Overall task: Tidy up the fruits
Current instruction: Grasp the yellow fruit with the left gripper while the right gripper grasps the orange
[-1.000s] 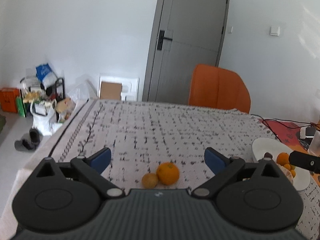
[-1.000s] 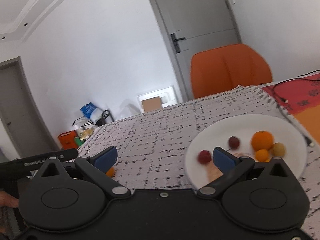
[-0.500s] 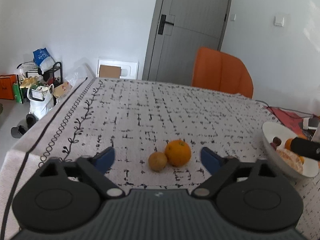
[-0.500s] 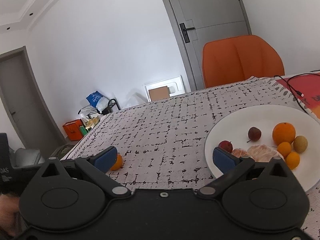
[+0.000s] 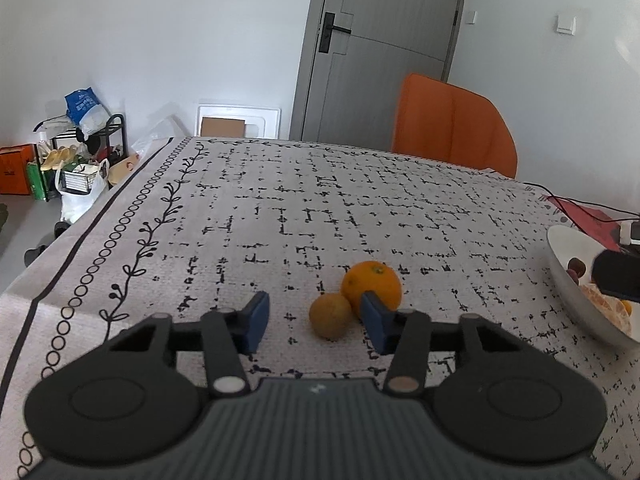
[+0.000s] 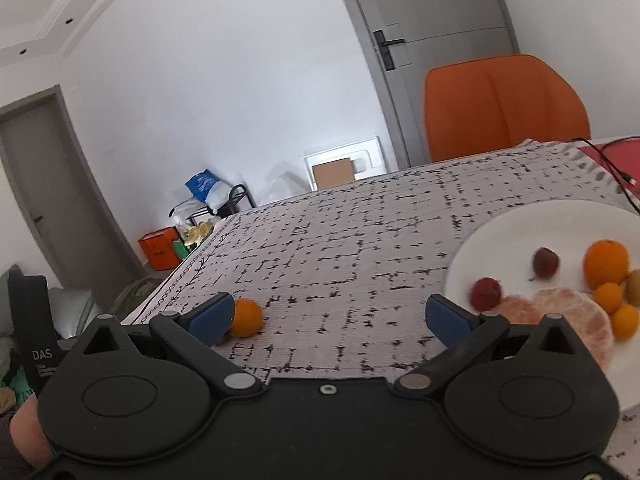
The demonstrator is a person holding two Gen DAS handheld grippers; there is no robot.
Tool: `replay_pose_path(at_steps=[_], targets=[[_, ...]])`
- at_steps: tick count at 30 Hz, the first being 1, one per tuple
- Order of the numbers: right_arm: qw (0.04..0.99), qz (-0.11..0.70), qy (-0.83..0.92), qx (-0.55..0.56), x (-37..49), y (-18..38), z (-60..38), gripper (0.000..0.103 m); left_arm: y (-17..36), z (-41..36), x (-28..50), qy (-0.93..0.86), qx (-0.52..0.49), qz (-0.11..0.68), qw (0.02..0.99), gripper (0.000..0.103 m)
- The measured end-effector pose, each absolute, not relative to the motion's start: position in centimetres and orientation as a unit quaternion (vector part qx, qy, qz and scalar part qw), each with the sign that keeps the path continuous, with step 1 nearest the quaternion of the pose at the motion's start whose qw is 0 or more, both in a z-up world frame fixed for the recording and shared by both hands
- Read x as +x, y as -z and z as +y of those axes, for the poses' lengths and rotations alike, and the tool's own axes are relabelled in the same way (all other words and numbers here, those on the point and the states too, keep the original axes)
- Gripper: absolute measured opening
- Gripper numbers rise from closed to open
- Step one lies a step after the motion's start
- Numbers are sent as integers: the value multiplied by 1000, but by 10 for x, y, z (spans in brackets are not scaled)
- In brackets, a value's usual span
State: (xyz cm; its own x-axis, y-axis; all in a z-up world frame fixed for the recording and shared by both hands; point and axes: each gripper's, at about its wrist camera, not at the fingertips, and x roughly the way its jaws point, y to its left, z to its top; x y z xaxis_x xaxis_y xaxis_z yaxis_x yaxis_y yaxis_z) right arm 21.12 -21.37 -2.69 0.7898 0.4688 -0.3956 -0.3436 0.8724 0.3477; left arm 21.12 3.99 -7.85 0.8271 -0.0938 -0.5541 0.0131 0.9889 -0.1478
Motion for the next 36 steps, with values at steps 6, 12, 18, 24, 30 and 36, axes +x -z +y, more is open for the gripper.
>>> replay_pose_path(at_steps=[6,12,18,24,30,36], targets=[[933,246,-237,111,221,28,-192,103,83,44,215,45,-86,300,949,22],[930,255,-248,94,229,31,-172,102,74,53,206,40,-90,286,953,22],[926,266,-255,76,235,37,-153,94,67,71,201,15,-92,277,956,22],[924,278,-257,60,241,43,-137,86,63,88,194,-7,-95,270,958,22],[921,285,-263,39,250,44,-116,80,62,101,192,-27,-99,269,958,22],[919,287,-269,25,258,45,-94,74,61,110,189,-45,-101,268,957,22]])
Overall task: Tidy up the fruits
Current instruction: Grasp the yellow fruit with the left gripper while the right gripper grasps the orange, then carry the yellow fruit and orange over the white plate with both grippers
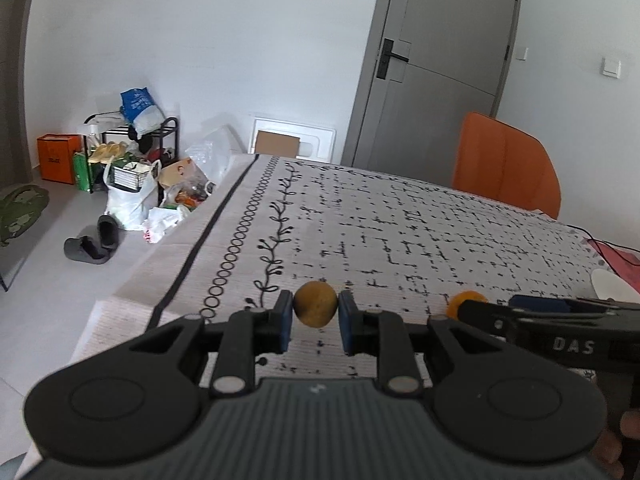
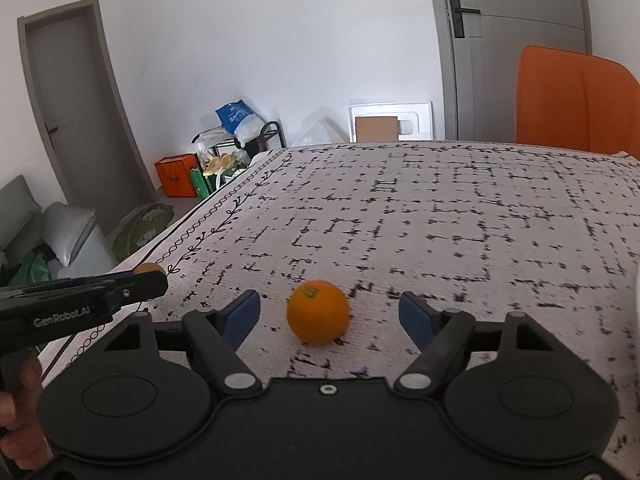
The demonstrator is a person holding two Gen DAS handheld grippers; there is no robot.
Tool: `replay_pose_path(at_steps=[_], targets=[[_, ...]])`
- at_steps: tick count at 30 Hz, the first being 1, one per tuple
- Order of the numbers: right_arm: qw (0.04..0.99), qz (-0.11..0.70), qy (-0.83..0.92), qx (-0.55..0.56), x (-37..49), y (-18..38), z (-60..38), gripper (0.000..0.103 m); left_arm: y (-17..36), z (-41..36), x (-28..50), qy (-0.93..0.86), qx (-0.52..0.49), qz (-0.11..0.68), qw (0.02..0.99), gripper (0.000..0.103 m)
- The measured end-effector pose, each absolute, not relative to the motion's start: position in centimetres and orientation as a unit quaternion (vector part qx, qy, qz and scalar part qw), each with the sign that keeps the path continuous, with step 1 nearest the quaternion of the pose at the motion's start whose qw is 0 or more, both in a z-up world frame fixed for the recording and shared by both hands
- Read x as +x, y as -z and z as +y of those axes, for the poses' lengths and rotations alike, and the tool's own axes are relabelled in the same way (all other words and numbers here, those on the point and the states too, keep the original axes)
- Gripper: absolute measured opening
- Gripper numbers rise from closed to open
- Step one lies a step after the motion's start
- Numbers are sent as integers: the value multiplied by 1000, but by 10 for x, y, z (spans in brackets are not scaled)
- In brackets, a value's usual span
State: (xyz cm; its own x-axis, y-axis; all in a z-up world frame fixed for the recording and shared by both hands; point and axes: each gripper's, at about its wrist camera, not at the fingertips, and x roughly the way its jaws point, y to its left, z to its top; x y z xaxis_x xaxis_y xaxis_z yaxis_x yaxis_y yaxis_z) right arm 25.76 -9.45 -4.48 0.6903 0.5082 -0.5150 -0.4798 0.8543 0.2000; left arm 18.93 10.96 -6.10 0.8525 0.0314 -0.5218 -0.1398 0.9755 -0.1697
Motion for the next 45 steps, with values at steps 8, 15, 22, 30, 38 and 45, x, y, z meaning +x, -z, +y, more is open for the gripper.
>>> replay_pose_path(at_steps=[8,15,22,30,38,45], targets=[[916,293,-274,14,264,50,-81,35,63,109,186,-45,-101,272,956,22],[921,288,-262,35,252,47,-101,34,61,102,185,-35,-99,269,957,22],[928,275,-245,57,243,40,-126,34,52,88,183,-16,-91,256,962,22],[935,259,-227,79,234,32,-157,34,40,63,186,6,-78,246,966,22],[944,240,-206,94,223,22,-188,34,30,32,187,34,-64,234,969,22],[952,222,-185,104,212,13,-220,34,22,3,188,62,-53,225,971,22]])
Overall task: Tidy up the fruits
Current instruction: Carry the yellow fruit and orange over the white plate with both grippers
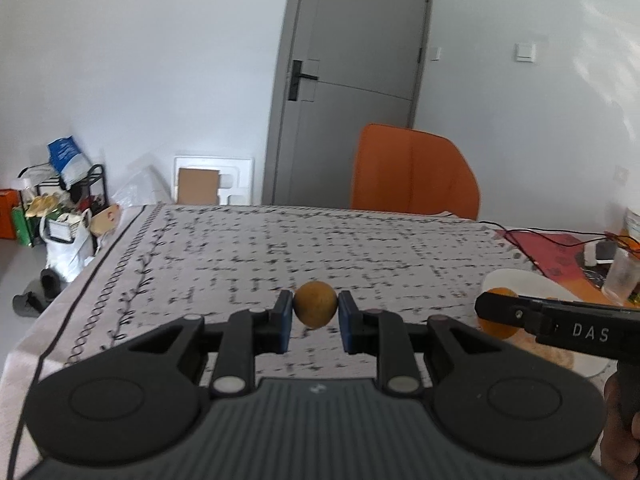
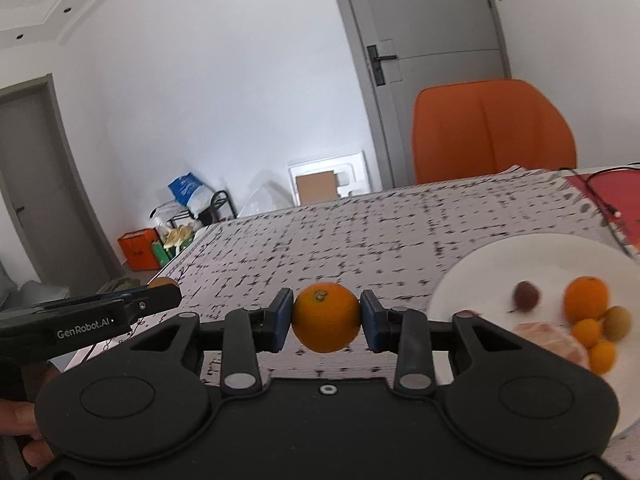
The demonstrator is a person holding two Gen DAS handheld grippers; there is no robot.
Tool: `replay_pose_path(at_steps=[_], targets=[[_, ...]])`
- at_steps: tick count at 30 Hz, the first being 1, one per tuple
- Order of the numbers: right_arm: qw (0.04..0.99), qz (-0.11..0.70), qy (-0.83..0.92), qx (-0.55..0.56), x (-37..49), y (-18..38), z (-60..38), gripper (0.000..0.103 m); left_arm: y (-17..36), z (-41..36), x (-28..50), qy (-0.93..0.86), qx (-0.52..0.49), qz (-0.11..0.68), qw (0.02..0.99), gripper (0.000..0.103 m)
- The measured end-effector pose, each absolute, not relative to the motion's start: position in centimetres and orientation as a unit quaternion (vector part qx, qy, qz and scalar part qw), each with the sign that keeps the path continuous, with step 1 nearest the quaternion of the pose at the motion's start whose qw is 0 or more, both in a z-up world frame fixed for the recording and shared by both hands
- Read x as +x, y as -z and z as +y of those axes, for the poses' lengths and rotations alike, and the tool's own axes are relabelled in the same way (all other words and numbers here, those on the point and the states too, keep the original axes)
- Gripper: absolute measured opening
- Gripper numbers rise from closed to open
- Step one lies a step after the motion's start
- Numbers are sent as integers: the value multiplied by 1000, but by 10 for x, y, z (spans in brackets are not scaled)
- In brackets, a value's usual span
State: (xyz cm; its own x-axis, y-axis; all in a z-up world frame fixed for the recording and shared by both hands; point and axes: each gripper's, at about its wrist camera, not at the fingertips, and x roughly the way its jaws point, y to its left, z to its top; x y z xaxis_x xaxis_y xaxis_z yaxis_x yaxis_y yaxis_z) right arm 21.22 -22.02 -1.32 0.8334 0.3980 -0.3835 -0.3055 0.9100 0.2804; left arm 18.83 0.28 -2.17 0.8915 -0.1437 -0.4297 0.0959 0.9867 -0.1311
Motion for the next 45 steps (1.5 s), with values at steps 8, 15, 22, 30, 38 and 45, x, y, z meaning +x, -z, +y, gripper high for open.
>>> replay_pose_path(at_steps=[8,15,22,30,38,45], targets=[[959,207,-159,113,201,13,-255,34,16,-29,189,90,-41,218,971,22],[961,201,-137,129,195,16,-286,34,12,-54,190,108,-29,217,970,22],[964,199,-112,133,191,22,-310,35,13,-82,193,132,-10,216,967,22],[964,204,-79,148,188,32,-339,35,18,-104,200,153,-5,223,963,22],[963,207,-58,160,185,37,-360,35,23,-127,206,174,2,230,958,22],[961,208,-44,177,184,41,-378,41,27,-146,214,195,8,234,952,22]])
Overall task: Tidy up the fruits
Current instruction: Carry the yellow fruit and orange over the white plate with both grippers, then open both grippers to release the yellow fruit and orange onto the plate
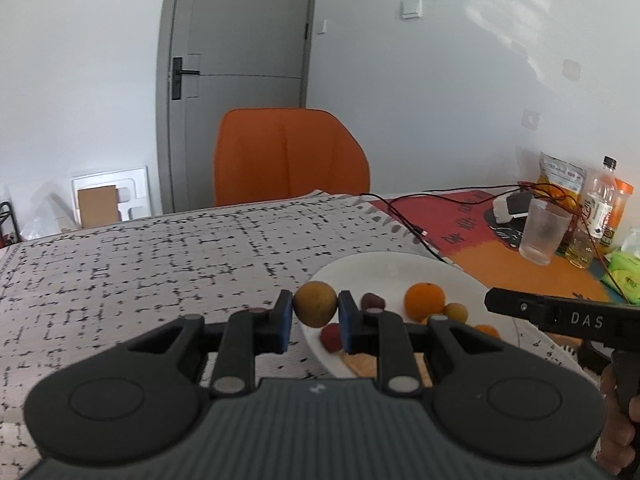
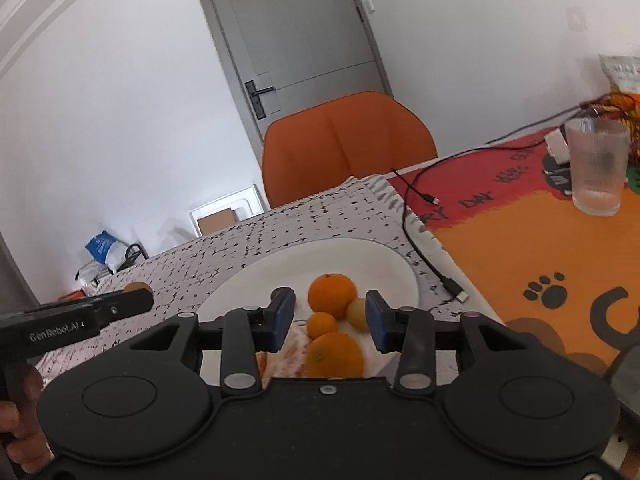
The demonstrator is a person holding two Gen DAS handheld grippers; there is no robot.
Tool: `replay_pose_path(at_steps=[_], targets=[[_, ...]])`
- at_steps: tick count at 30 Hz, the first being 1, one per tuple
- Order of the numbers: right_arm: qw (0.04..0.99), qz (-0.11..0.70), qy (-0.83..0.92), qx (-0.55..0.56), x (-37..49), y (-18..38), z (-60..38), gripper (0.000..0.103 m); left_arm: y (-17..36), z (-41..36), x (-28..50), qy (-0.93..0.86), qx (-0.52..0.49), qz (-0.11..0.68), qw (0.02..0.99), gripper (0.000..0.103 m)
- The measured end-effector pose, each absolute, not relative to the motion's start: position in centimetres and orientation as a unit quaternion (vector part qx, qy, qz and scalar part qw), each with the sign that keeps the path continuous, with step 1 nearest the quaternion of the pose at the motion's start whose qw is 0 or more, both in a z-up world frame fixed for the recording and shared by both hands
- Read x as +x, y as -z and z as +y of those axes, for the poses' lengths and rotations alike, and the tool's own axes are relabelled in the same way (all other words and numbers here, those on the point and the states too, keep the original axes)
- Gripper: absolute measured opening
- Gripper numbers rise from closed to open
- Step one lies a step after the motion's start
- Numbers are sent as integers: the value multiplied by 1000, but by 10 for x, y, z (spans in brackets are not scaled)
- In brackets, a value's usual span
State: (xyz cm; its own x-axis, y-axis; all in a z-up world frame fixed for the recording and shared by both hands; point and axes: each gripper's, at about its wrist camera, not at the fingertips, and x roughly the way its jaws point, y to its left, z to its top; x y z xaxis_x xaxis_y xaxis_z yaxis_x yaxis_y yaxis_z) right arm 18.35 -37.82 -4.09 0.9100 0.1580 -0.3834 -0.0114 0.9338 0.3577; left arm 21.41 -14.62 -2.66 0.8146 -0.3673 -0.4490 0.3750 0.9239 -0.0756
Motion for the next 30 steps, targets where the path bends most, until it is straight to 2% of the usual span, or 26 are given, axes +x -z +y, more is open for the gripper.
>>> replay_pose_path(at_steps=[20,28,30], targets=[[956,213,-56,192,176,44,-384,41,22,-189,234,230,26,225,947,22],[957,213,-59,190,177,45,-382,42,21,-178,231,201,23,230,952,34],[956,215,-57,192,178,46,-381,44,21,-172,228,194,23,231,953,41]])
